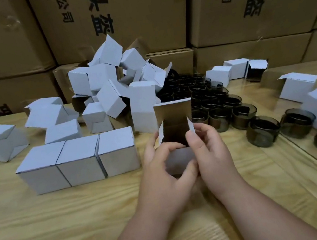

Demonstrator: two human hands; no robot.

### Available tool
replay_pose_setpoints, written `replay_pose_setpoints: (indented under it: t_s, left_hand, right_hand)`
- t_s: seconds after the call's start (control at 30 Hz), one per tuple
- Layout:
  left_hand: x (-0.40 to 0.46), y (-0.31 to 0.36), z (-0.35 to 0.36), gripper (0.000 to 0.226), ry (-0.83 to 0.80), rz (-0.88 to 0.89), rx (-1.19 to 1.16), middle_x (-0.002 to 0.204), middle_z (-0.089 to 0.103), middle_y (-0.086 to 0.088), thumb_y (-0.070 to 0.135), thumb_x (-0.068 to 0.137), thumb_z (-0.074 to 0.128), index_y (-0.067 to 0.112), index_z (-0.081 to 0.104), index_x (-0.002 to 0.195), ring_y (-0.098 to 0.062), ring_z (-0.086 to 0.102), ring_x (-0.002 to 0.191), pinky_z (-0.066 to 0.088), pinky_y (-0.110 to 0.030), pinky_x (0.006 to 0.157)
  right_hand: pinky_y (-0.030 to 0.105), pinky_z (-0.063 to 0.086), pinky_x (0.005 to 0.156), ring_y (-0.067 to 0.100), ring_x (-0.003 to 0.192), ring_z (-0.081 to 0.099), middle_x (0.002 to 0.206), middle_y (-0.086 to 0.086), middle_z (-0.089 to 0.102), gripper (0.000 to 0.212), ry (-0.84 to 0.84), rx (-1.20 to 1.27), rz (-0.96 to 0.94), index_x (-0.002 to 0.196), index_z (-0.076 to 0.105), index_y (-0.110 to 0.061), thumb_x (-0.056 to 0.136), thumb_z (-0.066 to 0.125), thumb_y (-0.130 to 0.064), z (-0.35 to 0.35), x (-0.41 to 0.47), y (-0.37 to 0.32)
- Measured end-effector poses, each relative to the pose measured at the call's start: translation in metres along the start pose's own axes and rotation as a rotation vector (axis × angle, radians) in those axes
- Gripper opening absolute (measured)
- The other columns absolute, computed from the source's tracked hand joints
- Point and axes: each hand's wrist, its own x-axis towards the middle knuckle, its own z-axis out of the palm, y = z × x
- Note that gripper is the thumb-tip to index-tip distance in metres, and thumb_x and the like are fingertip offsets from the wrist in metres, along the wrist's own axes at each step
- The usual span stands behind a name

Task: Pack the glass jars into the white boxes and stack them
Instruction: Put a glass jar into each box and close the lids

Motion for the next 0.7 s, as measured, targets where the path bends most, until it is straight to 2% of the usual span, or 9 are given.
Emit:
replay_pose_setpoints:
  t_s: [0.03,0.17,0.3,0.4,0.47,0.53,0.6,0.67,0.7]
  left_hand:
    - [0.000,0.001,-0.001,0.036,-0.006,-0.017,0.002,0.153,0.030,0.024,0.051,0.073,0.075,0.051,0.065,0.107,0.016,0.020,0.146,0.049,-0.023,0.103]
    - [0.001,0.005,-0.003,0.048,-0.002,-0.016,0.035,0.146,0.032,0.028,0.050,0.071,0.074,0.060,0.057,0.115,0.013,0.039,0.133,0.054,-0.025,0.097]
    - [0.001,0.002,-0.001,0.069,-0.038,-0.007,0.087,0.141,0.031,0.032,0.048,0.069,0.077,0.067,0.045,0.127,0.006,0.043,0.130,0.051,-0.030,0.103]
    - [0.001,-0.001,-0.001,0.078,-0.054,0.008,0.081,0.138,0.034,0.032,0.039,0.073,0.084,0.070,0.040,0.130,0.008,0.047,0.120,0.055,-0.027,0.092]
    - [0.001,-0.002,0.000,0.082,-0.057,0.011,0.061,0.137,0.038,0.028,0.033,0.075,0.086,0.071,0.038,0.130,0.008,0.050,0.115,0.055,-0.018,0.084]
    - [0.001,-0.002,0.002,0.085,-0.050,0.008,0.038,0.135,0.042,0.028,0.030,0.075,0.087,0.073,0.036,0.128,0.008,0.052,0.112,0.052,-0.010,0.078]
    - [0.002,-0.002,0.002,0.088,-0.040,-0.005,0.011,0.126,0.044,0.035,0.029,0.074,0.088,0.074,0.032,0.126,0.009,0.055,0.109,0.048,-0.006,0.075]
    - [0.002,-0.002,0.001,0.087,-0.040,-0.034,-0.015,0.116,0.047,0.038,0.033,0.073,0.088,0.075,0.028,0.121,0.009,0.059,0.104,0.049,-0.006,0.075]
    - [0.002,-0.002,0.001,0.083,-0.042,-0.043,-0.024,0.114,0.048,0.038,0.035,0.073,0.088,0.074,0.029,0.118,0.008,0.060,0.102,0.050,-0.007,0.075]
  right_hand:
    - [0.029,0.058,0.083,0.008,0.106,0.070,0.115,-0.012,0.072,0.048,0.010,-0.010,-0.005,0.117,0.061,-0.040,0.077,0.061,-0.068,0.000,0.002,0.000]
    - [0.015,0.050,0.072,0.000,0.093,0.068,0.102,-0.019,0.073,0.037,0.125,-0.055,-0.036,0.111,0.067,-0.033,0.092,0.047,-0.058,-0.002,0.007,-0.002]
    - [0.008,0.045,0.065,-0.009,0.080,0.062,0.085,-0.026,0.068,0.029,0.192,-0.125,-0.029,0.088,0.066,-0.051,0.097,0.039,-0.051,-0.009,0.010,-0.007]
    - [0.010,0.042,0.060,-0.006,0.070,0.055,0.074,-0.021,0.060,0.031,0.229,-0.154,-0.036,0.083,0.063,-0.040,0.097,0.037,-0.048,-0.013,0.011,-0.008]
    - [0.017,0.045,0.067,-0.004,0.072,0.054,0.077,-0.018,0.060,0.033,0.249,-0.159,-0.042,0.089,0.064,-0.028,0.096,0.038,-0.047,-0.015,0.012,-0.006]
    - [0.019,0.049,0.081,-0.007,0.087,0.059,0.092,-0.022,0.066,0.035,0.270,-0.167,-0.036,0.105,0.068,-0.027,0.096,0.039,-0.045,-0.017,0.012,-0.006]
    - [0.002,0.044,0.077,-0.020,0.090,0.057,0.098,-0.040,0.064,0.033,0.294,-0.188,-0.058,0.131,0.060,-0.032,0.103,0.042,-0.035,-0.020,0.010,-0.007]
    - [-0.006,0.037,0.068,-0.030,0.082,0.051,0.091,-0.056,0.054,0.036,0.311,-0.221,-0.094,0.139,0.053,-0.033,0.107,0.041,-0.021,-0.021,0.007,-0.008]
    - [-0.008,0.034,0.070,-0.033,0.087,0.049,0.092,-0.059,0.052,0.036,0.314,-0.236,-0.099,0.137,0.056,-0.032,0.107,0.040,-0.018,-0.022,0.007,-0.009]
